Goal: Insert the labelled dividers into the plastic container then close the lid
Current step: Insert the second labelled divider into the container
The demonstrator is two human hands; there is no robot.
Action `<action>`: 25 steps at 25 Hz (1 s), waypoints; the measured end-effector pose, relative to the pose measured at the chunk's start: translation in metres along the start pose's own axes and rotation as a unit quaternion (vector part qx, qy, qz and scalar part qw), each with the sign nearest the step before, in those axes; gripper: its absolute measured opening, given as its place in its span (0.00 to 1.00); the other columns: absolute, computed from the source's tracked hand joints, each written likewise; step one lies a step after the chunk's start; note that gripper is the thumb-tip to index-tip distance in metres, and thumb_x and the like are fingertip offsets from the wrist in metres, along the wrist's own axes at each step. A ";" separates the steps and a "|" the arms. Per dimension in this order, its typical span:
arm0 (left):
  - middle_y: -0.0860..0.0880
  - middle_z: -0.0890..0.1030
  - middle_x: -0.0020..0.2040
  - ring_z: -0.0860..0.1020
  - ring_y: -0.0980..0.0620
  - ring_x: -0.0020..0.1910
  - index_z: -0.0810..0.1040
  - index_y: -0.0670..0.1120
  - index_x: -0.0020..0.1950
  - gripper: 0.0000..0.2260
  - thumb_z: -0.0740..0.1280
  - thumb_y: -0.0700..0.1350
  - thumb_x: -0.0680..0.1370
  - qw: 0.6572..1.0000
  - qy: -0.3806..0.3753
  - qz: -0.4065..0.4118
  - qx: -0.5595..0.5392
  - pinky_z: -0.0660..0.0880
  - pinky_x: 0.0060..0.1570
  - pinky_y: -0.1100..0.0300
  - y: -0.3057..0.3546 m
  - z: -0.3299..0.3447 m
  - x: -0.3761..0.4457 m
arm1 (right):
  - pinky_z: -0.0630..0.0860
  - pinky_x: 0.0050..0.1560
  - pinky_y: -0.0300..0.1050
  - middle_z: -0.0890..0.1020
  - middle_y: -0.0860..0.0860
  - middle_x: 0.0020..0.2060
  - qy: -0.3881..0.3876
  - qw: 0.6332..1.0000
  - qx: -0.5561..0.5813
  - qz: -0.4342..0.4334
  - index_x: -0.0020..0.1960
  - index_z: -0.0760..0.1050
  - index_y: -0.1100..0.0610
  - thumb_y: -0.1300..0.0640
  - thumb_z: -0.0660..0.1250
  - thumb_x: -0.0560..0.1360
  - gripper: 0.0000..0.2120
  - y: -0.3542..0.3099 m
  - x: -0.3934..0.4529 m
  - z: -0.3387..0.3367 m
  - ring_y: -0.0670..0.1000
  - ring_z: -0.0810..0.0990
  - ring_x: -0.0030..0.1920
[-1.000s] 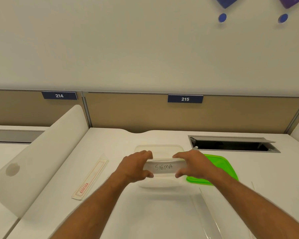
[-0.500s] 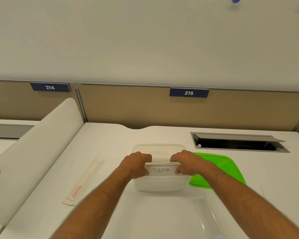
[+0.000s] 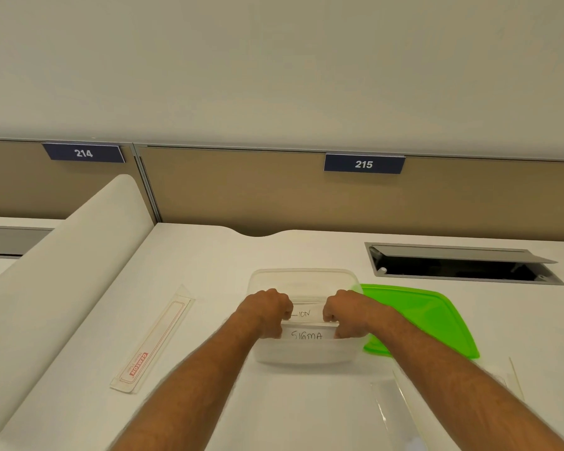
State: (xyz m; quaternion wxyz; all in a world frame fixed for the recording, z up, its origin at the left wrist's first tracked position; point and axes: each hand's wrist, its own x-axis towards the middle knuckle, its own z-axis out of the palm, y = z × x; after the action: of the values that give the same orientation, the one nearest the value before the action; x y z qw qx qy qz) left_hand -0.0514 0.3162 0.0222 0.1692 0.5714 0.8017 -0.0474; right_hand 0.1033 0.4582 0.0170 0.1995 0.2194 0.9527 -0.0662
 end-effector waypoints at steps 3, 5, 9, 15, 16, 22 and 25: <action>0.48 0.76 0.59 0.78 0.45 0.54 0.78 0.52 0.57 0.15 0.70 0.41 0.72 1.000 -0.009 0.003 0.008 0.75 0.49 0.56 0.000 0.003 0.003 | 0.76 0.53 0.47 0.79 0.56 0.57 -0.001 1.000 -0.005 -0.001 0.61 0.77 0.53 0.56 0.71 0.69 0.20 0.000 0.003 0.002 0.57 0.77 0.57; 0.47 0.77 0.58 0.79 0.45 0.53 0.79 0.51 0.56 0.14 0.68 0.40 0.72 1.000 -0.016 0.004 0.019 0.74 0.45 0.57 0.002 0.004 0.005 | 0.75 0.53 0.46 0.78 0.56 0.57 -0.003 1.000 -0.010 -0.003 0.60 0.77 0.53 0.58 0.70 0.69 0.19 -0.002 0.005 0.004 0.57 0.77 0.56; 0.47 0.77 0.57 0.79 0.45 0.52 0.79 0.50 0.55 0.14 0.66 0.38 0.72 0.999 -0.023 0.007 0.037 0.74 0.44 0.56 0.003 0.003 0.006 | 0.72 0.48 0.44 0.77 0.56 0.57 -0.009 1.000 -0.022 -0.005 0.59 0.78 0.52 0.59 0.68 0.70 0.17 -0.006 0.010 0.006 0.57 0.78 0.55; 0.47 0.78 0.58 0.79 0.45 0.52 0.79 0.50 0.58 0.15 0.67 0.39 0.73 0.998 -0.029 0.010 0.045 0.74 0.45 0.56 0.003 0.004 0.008 | 0.74 0.52 0.45 0.77 0.55 0.59 -0.021 0.999 -0.032 -0.006 0.62 0.76 0.51 0.59 0.68 0.71 0.19 -0.005 0.010 0.004 0.57 0.77 0.57; 0.47 0.77 0.59 0.79 0.45 0.53 0.78 0.50 0.59 0.15 0.68 0.40 0.73 0.998 -0.029 0.010 0.046 0.73 0.45 0.56 0.003 0.004 0.008 | 0.74 0.53 0.46 0.77 0.55 0.60 -0.021 0.999 -0.036 -0.008 0.63 0.75 0.51 0.58 0.69 0.71 0.20 -0.005 0.010 0.004 0.57 0.77 0.58; 0.49 0.76 0.63 0.76 0.47 0.60 0.73 0.53 0.66 0.23 0.72 0.53 0.73 0.999 0.035 0.007 0.013 0.74 0.55 0.53 -0.001 0.000 0.000 | 0.73 0.59 0.49 0.77 0.50 0.63 0.065 0.998 -0.012 0.014 0.68 0.70 0.47 0.43 0.70 0.72 0.26 -0.003 -0.002 -0.008 0.55 0.74 0.63; 0.50 0.77 0.66 0.74 0.48 0.64 0.70 0.52 0.70 0.23 0.67 0.57 0.77 0.991 0.131 0.017 0.005 0.74 0.57 0.51 0.003 -0.005 -0.011 | 0.72 0.63 0.50 0.77 0.49 0.66 0.188 0.982 0.018 0.027 0.69 0.69 0.47 0.40 0.63 0.76 0.24 -0.008 -0.017 -0.013 0.53 0.73 0.66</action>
State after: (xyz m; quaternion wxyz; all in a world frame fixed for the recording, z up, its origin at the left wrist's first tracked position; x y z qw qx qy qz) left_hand -0.0460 0.3086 0.0308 0.0605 0.5867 0.8071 0.0269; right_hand 0.1092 0.4469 0.0357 0.0150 0.2570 0.9656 -0.0355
